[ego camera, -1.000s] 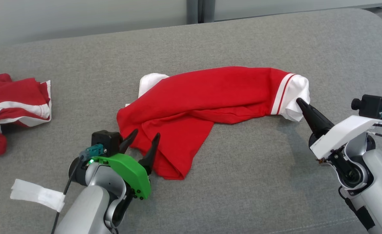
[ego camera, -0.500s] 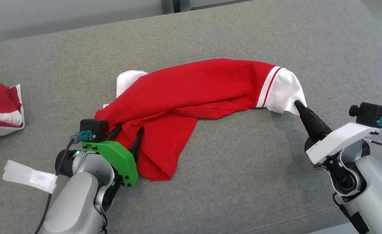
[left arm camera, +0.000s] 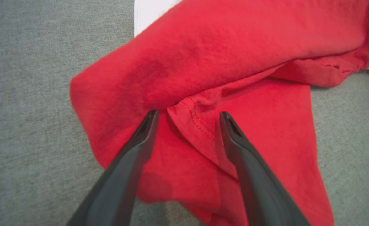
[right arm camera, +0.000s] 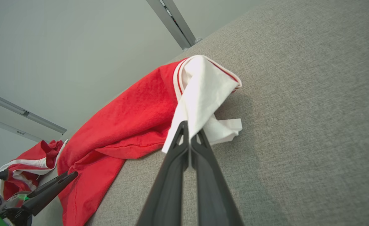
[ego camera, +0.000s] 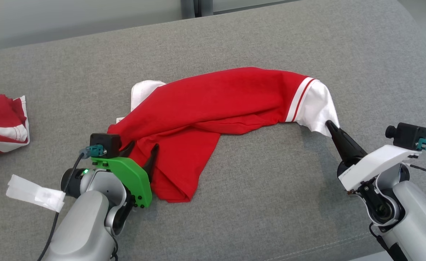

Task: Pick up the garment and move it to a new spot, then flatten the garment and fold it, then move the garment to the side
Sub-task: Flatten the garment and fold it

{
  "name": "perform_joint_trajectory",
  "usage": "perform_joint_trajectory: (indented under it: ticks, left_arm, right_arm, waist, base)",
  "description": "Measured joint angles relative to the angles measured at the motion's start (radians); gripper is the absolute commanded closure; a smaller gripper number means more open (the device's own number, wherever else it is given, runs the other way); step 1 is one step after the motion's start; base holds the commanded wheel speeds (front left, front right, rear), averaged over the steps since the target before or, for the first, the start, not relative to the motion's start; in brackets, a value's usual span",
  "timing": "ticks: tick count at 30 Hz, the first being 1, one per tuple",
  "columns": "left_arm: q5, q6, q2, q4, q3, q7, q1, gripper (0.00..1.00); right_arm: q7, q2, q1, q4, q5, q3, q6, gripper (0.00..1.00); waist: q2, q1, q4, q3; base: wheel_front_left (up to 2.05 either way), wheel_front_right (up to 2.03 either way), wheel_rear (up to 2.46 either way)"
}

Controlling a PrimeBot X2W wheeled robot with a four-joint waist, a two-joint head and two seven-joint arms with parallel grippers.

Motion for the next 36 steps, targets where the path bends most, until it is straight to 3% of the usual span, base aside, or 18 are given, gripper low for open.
perform_joint_trajectory:
  ticks: [4,6,9,10,14,20,24,25,27,36]
  left_arm:
    - [-0.001,-0.004,-0.007,0.012,0.0,-0.011,-0.016,0.0]
    - [-0.002,-0.009,-0.015,0.02,0.0,-0.017,-0.022,0.05]
    - [-0.003,-0.013,-0.02,0.036,-0.003,-0.026,-0.031,0.27]
    - [-0.003,-0.013,-0.02,0.04,-0.005,-0.026,-0.032,0.48]
    - [-0.003,-0.018,-0.02,0.052,-0.008,-0.028,-0.032,0.51]
    - [-0.003,-0.021,-0.021,0.08,-0.01,-0.036,-0.036,0.46]
    - [-0.003,-0.022,-0.021,0.104,-0.018,-0.038,-0.042,0.71]
    - [-0.003,-0.022,-0.021,0.107,-0.02,-0.038,-0.044,0.91]
    - [-0.003,-0.022,-0.021,0.11,-0.021,-0.047,-0.05,1.0]
    - [-0.033,-0.04,-0.026,0.089,-0.003,-0.078,-0.062,1.0]
  right_arm:
    - [-0.001,-0.001,0.0,0.005,-0.001,0.002,0.0,1.0]
    - [-0.001,-0.001,0.0,0.008,-0.002,0.002,0.0,1.0]
    - [-0.004,-0.002,0.0,0.012,-0.007,0.004,0.002,1.0]
    - [-0.004,-0.002,0.0,0.014,-0.007,0.004,0.002,1.0]
    - [-0.006,-0.002,0.0,0.018,-0.007,0.004,0.002,1.0]
    - [-0.01,-0.002,0.0,0.024,-0.007,0.005,0.008,1.0]
    - [-0.01,-0.002,0.0,0.027,-0.007,0.007,0.008,1.0]
    - [-0.01,-0.002,0.0,0.028,-0.007,0.007,0.008,1.0]
    - [-0.014,-0.002,0.0,0.029,-0.007,0.008,0.008,1.0]
    - [-0.026,-0.011,-0.009,0.017,-0.008,0.003,0.011,1.0]
  waist:
    - [0.0,0.0,-0.002,-0.002]
    - [0.0,0.0,-0.004,-0.002]
    - [0.0,0.0,-0.006,-0.004]
    - [0.0,0.0,-0.007,-0.004]
    - [0.0,0.0,-0.008,-0.005]
    - [0.0,0.0,-0.007,-0.008]
    - [0.0,0.0,-0.005,-0.01]
    - [0.0,0.0,-0.005,-0.01]
    - [0.0,0.0,-0.003,-0.011]
    - [0.0,0.0,0.002,-0.031]
  base:
    - [0.0,0.0,0.0]
    - [0.0,0.0,0.0]
    - [0.0,0.0,0.0]
    - [0.0,0.0,0.0]
    - [0.0,0.0,0.0]
    - [0.0,0.0,0.0]
    - [0.0,0.0,0.0]
    - [0.0,0.0,0.0]
    - [0.0,0.0,0.0]
    - [0.0,0.0,0.0]
